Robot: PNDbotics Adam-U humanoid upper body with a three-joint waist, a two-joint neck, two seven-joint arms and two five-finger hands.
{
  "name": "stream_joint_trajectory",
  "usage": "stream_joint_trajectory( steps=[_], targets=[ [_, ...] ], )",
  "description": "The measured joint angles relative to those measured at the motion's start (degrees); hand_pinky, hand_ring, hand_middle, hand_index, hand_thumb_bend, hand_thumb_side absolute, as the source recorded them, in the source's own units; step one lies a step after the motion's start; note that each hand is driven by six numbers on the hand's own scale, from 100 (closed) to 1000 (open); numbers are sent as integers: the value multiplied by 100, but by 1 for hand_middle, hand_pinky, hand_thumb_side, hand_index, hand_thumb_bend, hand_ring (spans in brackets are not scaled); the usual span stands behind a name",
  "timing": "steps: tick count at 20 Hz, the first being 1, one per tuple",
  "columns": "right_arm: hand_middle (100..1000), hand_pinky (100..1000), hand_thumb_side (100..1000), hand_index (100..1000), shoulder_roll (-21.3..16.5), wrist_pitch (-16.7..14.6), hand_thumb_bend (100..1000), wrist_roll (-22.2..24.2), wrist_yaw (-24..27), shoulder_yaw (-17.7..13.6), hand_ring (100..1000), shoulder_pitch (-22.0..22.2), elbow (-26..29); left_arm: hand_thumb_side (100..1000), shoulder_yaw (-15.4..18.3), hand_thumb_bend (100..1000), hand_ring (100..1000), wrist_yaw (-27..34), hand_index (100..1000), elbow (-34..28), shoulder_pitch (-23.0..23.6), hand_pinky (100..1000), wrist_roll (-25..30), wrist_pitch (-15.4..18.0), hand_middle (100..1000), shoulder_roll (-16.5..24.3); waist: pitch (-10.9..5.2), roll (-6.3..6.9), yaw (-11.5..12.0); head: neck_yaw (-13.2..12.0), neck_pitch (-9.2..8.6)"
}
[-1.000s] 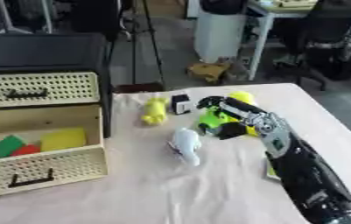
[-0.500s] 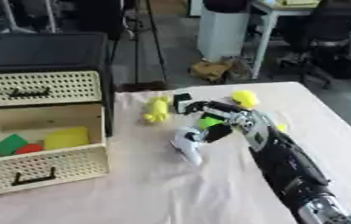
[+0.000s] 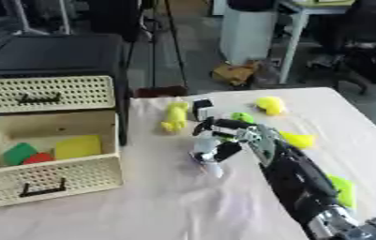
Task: Pick up objects from table and place into drawer.
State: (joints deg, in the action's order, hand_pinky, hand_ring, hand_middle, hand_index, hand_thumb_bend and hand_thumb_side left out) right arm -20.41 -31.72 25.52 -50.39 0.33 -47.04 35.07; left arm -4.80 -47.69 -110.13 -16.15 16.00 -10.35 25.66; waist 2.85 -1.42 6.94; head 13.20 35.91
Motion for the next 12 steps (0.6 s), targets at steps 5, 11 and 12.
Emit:
stream_joint_trajectory(
  steps=[5,11,12],
  targets=[
    [876,652,198,865,10,46,115,-57,-409,-15,790,-3,-71,1000,0,523,100,8,726,-19,-2,100,15,13,100,0,4,7,15,9,-24],
    [695,267,107,687,50,189,100,-489,-595,-79,504,28,-46,1000,0,523,100,21,727,-19,-2,100,19,17,100,0,2,2,13,8,-26],
    [624,181,153,645,50,199,100,-652,-595,-86,452,54,-31,1000,0,524,100,21,727,-19,-2,100,20,17,100,0,2,2,11,6,-26]
  ],
)
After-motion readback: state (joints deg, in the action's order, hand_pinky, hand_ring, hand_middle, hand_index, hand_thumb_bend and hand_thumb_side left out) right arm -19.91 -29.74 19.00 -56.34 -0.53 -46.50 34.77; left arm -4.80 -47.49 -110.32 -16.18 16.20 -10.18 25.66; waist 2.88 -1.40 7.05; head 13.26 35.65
